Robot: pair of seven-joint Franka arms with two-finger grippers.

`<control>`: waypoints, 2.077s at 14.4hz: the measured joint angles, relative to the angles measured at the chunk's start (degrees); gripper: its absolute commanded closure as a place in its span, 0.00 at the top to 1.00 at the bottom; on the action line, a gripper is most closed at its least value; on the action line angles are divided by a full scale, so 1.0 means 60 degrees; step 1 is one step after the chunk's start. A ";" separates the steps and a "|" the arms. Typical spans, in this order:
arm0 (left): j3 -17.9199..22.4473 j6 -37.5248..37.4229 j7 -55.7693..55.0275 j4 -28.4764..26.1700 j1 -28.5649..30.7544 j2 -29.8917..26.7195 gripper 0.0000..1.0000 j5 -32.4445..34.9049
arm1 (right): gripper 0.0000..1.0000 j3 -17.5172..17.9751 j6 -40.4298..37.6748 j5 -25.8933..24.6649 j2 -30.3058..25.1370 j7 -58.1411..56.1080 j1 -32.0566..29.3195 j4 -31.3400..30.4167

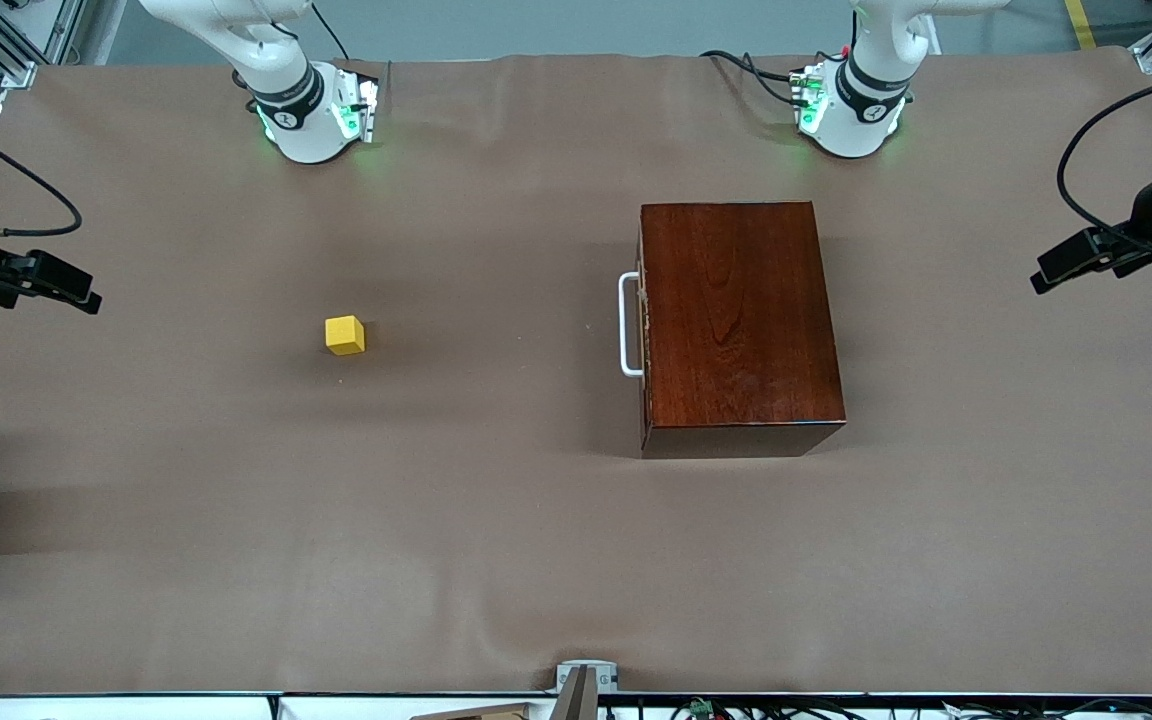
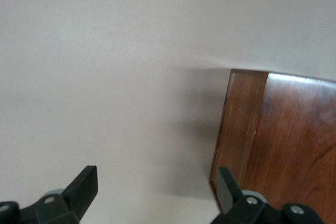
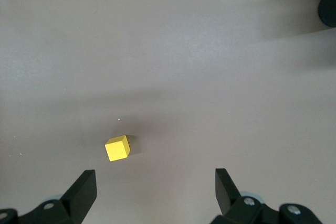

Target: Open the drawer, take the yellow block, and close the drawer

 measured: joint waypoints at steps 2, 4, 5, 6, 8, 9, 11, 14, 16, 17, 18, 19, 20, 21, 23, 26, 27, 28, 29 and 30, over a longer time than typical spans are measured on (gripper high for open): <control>-0.0008 -0.0244 0.0946 0.0081 -0.0003 -0.0021 1.00 0.0000 | 1.00 0.0000 -0.0009 0.0000 0.0000 0.0000 0.0000 0.0000; -0.0013 -0.0314 0.1740 0.0240 -0.0004 -0.0019 1.00 0.0000 | 1.00 0.0000 -0.0021 0.0000 0.0000 0.0000 0.0000 0.0000; -0.0013 -0.0441 0.1984 0.0374 -0.0004 -0.0013 1.00 0.0000 | 1.00 0.0000 -0.0025 0.0000 0.0000 0.0000 0.0000 0.0000; -0.0013 -0.0572 0.2098 0.0522 -0.0004 0.0011 1.00 0.0001 | 1.00 0.0000 -0.0026 0.0000 0.0000 0.0000 0.0000 0.0000; -0.0039 -0.0719 0.2021 0.0729 -0.0001 0.0078 1.00 0.0001 | 1.00 0.0000 -0.0056 0.0000 0.0000 0.0000 0.0000 0.0000; -0.0076 -0.0808 0.1777 0.0746 0.0002 0.0098 1.00 0.0001 | 1.00 0.0000 -0.0085 0.0000 0.0000 0.0000 0.0000 0.0000; -0.0136 -0.0903 0.1417 0.0741 0.0005 0.0119 1.00 0.0001 | 1.00 0.0000 -0.0098 0.0000 0.0000 0.0000 0.0000 0.0000; -0.0201 -0.0922 0.1318 0.0707 0.0060 0.0135 1.00 0.0001 | 1.00 0.0000 -0.0099 0.0000 0.0000 0.0000 0.0000 0.0000; -0.0311 -0.0921 0.1293 0.0678 0.0129 0.0138 1.00 0.0001 | 1.00 0.0000 -0.0100 0.0000 0.0000 0.0000 0.0000 0.0001; -0.0355 -0.0919 0.1212 0.0669 0.0133 0.0143 1.00 0.0001 | 1.00 0.0000 -0.0100 0.0000 0.0000 0.0000 0.0000 0.0001; -0.0394 -0.0905 0.1100 0.0661 0.0131 0.0152 1.00 0.0001 | 1.00 0.0001 -0.0100 0.0000 0.0000 0.0000 0.0000 0.0001; -0.0433 -0.0872 0.0983 0.0638 0.0129 0.0160 1.00 0.0001 | 1.00 0.0001 -0.0100 0.0000 0.0000 0.0000 0.0000 0.0002; -0.0468 -0.0830 0.0902 0.0598 0.0126 0.0165 1.00 0.0001 | 1.00 0.0001 -0.0100 0.0000 0.0000 0.0000 0.0000 0.0004; -0.0490 -0.0805 0.0840 0.0561 0.0121 0.0169 1.00 0.0001 | 1.00 -0.0001 -0.0101 0.0000 -0.0001 0.0000 0.0000 0.0005; -0.0501 -0.0785 0.0790 0.0539 0.0121 0.0171 1.00 0.0001 | 1.00 -0.0010 -0.0125 0.0000 -0.0001 0.0000 -0.0002 0.0005; -0.0507 -0.0784 0.0786 0.0542 0.0131 0.0171 1.00 0.0001 | 1.00 -0.0025 -0.0161 0.0000 -0.0001 0.0000 -0.0006 0.0007; -0.0522 -0.0782 0.0786 0.0545 0.0134 0.0170 1.00 0.0001 | 1.00 -0.0029 -0.0169 0.0000 -0.0001 0.0000 -0.0007 0.0008; -0.0539 -0.0780 0.0787 0.0545 0.0134 0.0171 1.00 0.0001 | 1.00 -0.0036 -0.0173 0.0000 -0.0001 0.0000 -0.0009 0.0008; -0.0553 -0.0776 0.0789 0.0545 0.0134 0.0170 1.00 0.0001 | 1.00 -0.0046 -0.0180 0.0000 -0.0001 0.0000 -0.0010 0.0009; -0.0561 -0.0768 0.0794 0.0545 0.0135 0.0171 1.00 0.0007 | 1.00 -0.0051 -0.0194 0.0000 -0.0001 0.0000 -0.0011 0.0009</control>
